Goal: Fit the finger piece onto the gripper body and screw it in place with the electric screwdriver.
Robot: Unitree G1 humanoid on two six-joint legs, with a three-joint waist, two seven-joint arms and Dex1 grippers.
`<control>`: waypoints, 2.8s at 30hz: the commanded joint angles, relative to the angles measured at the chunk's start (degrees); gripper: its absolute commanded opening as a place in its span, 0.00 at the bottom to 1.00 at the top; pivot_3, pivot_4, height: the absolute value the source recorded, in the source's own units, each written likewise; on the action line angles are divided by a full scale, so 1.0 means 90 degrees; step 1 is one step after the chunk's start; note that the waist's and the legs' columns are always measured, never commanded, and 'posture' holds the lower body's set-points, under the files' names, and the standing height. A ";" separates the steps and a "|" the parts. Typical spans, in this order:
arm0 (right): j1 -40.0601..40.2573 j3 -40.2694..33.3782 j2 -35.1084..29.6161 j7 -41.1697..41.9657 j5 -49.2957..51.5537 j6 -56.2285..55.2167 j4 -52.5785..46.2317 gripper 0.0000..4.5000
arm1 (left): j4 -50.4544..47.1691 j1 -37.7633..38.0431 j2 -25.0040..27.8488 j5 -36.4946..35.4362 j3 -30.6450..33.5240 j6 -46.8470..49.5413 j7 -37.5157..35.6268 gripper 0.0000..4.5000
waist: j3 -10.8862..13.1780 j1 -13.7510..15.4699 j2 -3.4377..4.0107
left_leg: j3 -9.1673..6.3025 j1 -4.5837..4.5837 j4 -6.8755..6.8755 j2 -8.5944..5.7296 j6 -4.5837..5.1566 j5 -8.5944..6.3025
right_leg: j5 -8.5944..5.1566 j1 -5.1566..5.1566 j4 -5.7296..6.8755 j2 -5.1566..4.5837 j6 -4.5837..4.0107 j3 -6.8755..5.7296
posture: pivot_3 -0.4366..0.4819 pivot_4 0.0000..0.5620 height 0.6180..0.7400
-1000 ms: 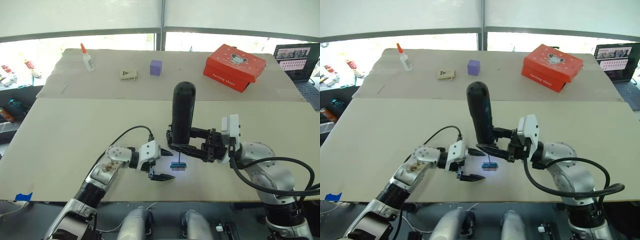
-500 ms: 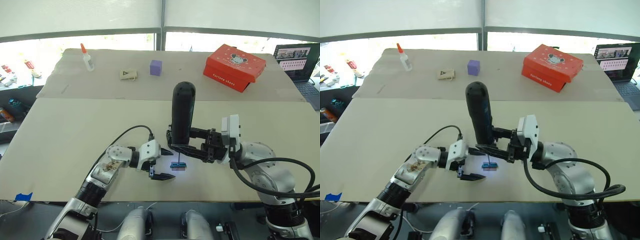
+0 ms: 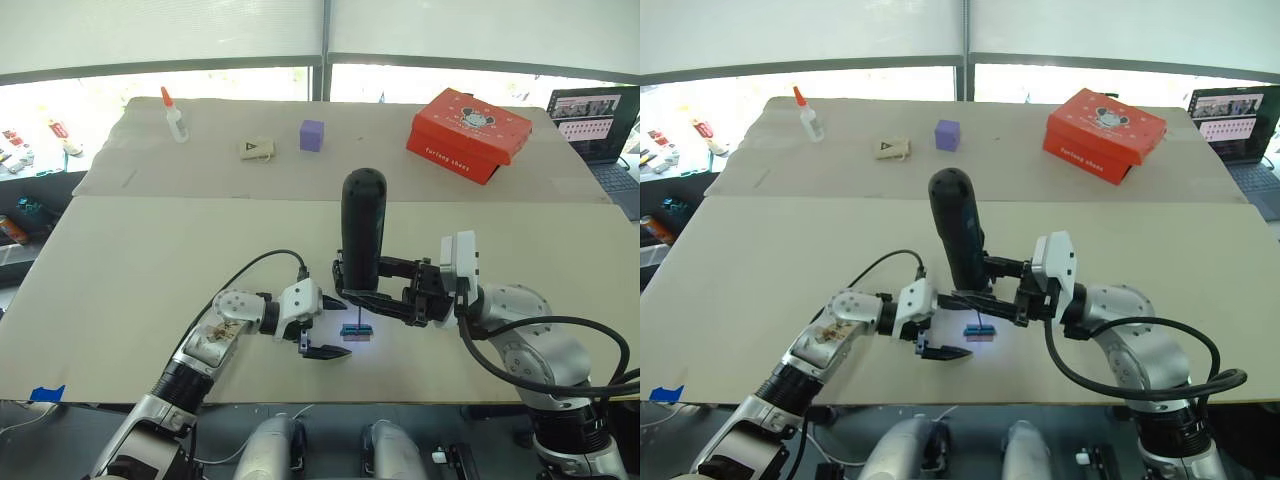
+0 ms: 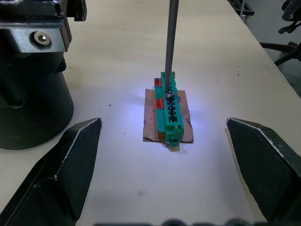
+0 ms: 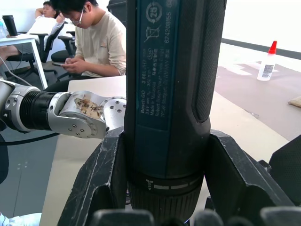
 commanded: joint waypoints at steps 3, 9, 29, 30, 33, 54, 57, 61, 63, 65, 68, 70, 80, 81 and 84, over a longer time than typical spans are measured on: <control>-0.0066 -0.0057 0.0072 0.0045 -0.0011 -0.0428 -0.0190 0.43 | -0.0089 -0.0054 -0.0026 -0.0065 0.0068 -0.0004 0.0041 1.00 | 0.0000 0.0001 0.0000 | 0.0000 0.0000 0.0000 0.0000 0.0000 0.0000 | 0.0000 0.0000 0.0000 0.0000 0.0000 0.0000 | 0.48 0.27 1.00; -0.0037 -0.0069 -0.0034 0.0088 -0.0054 -0.0423 -0.0164 0.43 | -0.0070 -0.0071 -0.0034 -0.0068 0.0067 -0.0015 0.0059 1.00 | 0.0000 0.0001 0.0000 | 0.0000 0.0000 0.0000 0.0000 0.0000 0.0000 | 0.0000 0.0000 0.0000 0.0000 0.0000 0.0000 | 0.48 0.27 1.00; -0.0096 -0.0050 0.0009 0.0161 -0.0173 -0.0548 -0.0068 0.43 | -0.0024 -0.0102 -0.0041 -0.0070 0.0082 -0.0020 0.0050 1.00 | 0.0000 0.0000 0.0000 | 0.0000 0.0000 0.0000 0.0000 0.0000 0.0000 | 0.0000 0.0000 0.0000 0.0000 0.0000 0.0000 | 0.48 0.27 1.00; -0.0102 -0.0059 0.0000 0.0165 -0.0159 -0.0531 -0.0080 0.43 | -0.0023 -0.0100 -0.0040 -0.0070 0.0083 -0.0021 0.0050 1.00 | 0.0000 -0.0001 0.0000 | 0.0000 0.0000 0.0000 0.0000 0.0000 0.0000 | 0.0000 0.0000 0.0000 0.0000 0.0000 0.0000 | 0.48 0.27 1.00; -0.0138 -0.0108 -0.0035 0.0159 -0.0095 -0.0459 -0.0134 0.43 | -0.0005 -0.0112 -0.0043 -0.0070 0.0085 -0.0028 0.0045 1.00 | 0.0000 0.0000 0.0000 | 0.0000 0.0000 0.0000 0.0000 0.0000 0.0000 | 0.0000 0.0000 0.0000 0.0000 0.0000 0.0000 | 0.48 0.27 1.00; -0.0050 -0.0336 -0.0103 -0.0564 0.0660 0.0276 -0.0660 0.43 | 0.0019 -0.0146 -0.0065 -0.0081 0.0064 -0.0088 -0.0026 1.00 | 0.0000 -0.0010 0.0000 | 0.0001 0.0000 0.0000 0.0000 0.0000 0.0000 | 0.0000 -0.0001 0.0001 0.0000 0.0000 0.0001 | 0.48 0.27 1.00; -0.0012 -0.0328 -0.0111 -0.0573 0.0637 0.0235 -0.0658 0.43 | -0.0004 -0.0126 -0.0061 -0.0083 0.0067 -0.0085 -0.0021 1.00 | 0.0000 -0.0007 0.0000 | 0.0000 0.0000 0.0000 0.0001 0.0000 0.0000 | 0.0000 -0.0001 0.0001 0.0000 0.0000 0.0001 | 0.48 0.27 1.00; -0.0003 -0.0310 -0.0107 -0.0574 0.0627 0.0225 -0.0668 0.43 | -0.0022 -0.0111 -0.0055 -0.0086 0.0071 -0.0081 -0.0017 1.00 | 0.0000 -0.0002 0.0000 | 0.0000 0.0000 0.0000 0.0000 0.0000 0.0000 | 0.0000 0.0000 0.0000 0.0000 0.0000 0.0001 | 0.48 0.27 1.00; -0.0013 -0.0314 -0.0109 -0.0574 0.0634 0.0231 -0.0662 0.43 | -0.0022 -0.0114 -0.0057 -0.0087 0.0072 -0.0079 -0.0016 1.00 | 0.0000 -0.0004 0.0000 | 0.0000 0.0000 0.0000 0.0000 0.0000 0.0000 | 0.0000 -0.0001 0.0000 0.0000 0.0000 0.0000 | 0.48 0.27 1.00; -0.0016 -0.0321 -0.0119 -0.0562 0.0638 0.0232 -0.0653 0.43 | -0.0016 -0.0121 -0.0060 -0.0087 0.0073 -0.0078 -0.0015 1.00 | 0.0000 -0.0003 0.0000 | 0.0000 0.0000 0.0000 0.0000 0.0000 0.0000 | 0.0000 -0.0001 0.0000 0.0000 0.0000 0.0001 | 0.48 0.27 1.00; -0.0016 -0.0330 -0.0132 -0.0543 0.0642 0.0233 -0.0645 0.43 | -0.0014 -0.0126 -0.0066 -0.0089 0.0073 -0.0076 -0.0012 1.00 | 0.0000 -0.0002 0.0000 | 0.0000 -0.0001 0.0000 0.0000 0.0000 0.0000 | 0.0000 -0.0001 0.0000 0.0000 0.0000 0.0000 | 0.48 0.27 1.00; -0.0030 -0.0326 -0.0129 -0.0545 0.0635 0.0232 -0.0633 0.43 | -0.0014 -0.0129 -0.0066 -0.0089 0.0073 -0.0077 -0.0013 1.00 | 0.0000 -0.0003 0.0000 | 0.0000 -0.0001 0.0000 0.0000 0.0000 0.0000 | 0.0000 0.0000 0.0001 0.0000 0.0000 0.0001 | 0.48 0.27 1.00; -0.0045 -0.0287 -0.0115 -0.0544 0.0600 0.0221 -0.0601 0.43 | 0.0008 -0.0163 -0.0068 -0.0083 0.0077 -0.0064 -0.0012 1.00 | 0.0000 -0.0003 0.0000 | 0.0000 0.0000 0.0000 0.0000 0.0000 0.0000 | 0.0000 -0.0001 0.0000 0.0000 0.0000 0.0001 | 0.48 0.27 1.00; -0.0046 -0.0277 -0.0114 -0.0535 0.0583 0.0209 -0.0585 0.43 | 0.0008 -0.0164 -0.0068 -0.0084 0.0078 -0.0064 -0.0012 1.00 | 0.0000 -0.0003 0.0000 | 0.0000 0.0000 0.0000 0.0000 0.0000 0.0000 | 0.0000 -0.0001 0.0000 0.0000 0.0000 0.0001 | 0.48 0.27 1.00; -0.0046 -0.0251 -0.0109 -0.0506 0.0541 0.0176 -0.0543 0.43 | 0.0018 -0.0172 -0.0068 -0.0082 0.0079 -0.0070 -0.0013 1.00 | 0.0000 -0.0003 0.0000 | 0.0000 0.0000 0.0000 0.0000 0.0000 0.0000 | 0.0000 -0.0001 0.0001 0.0000 0.0000 0.0001 | 0.48 0.27 1.00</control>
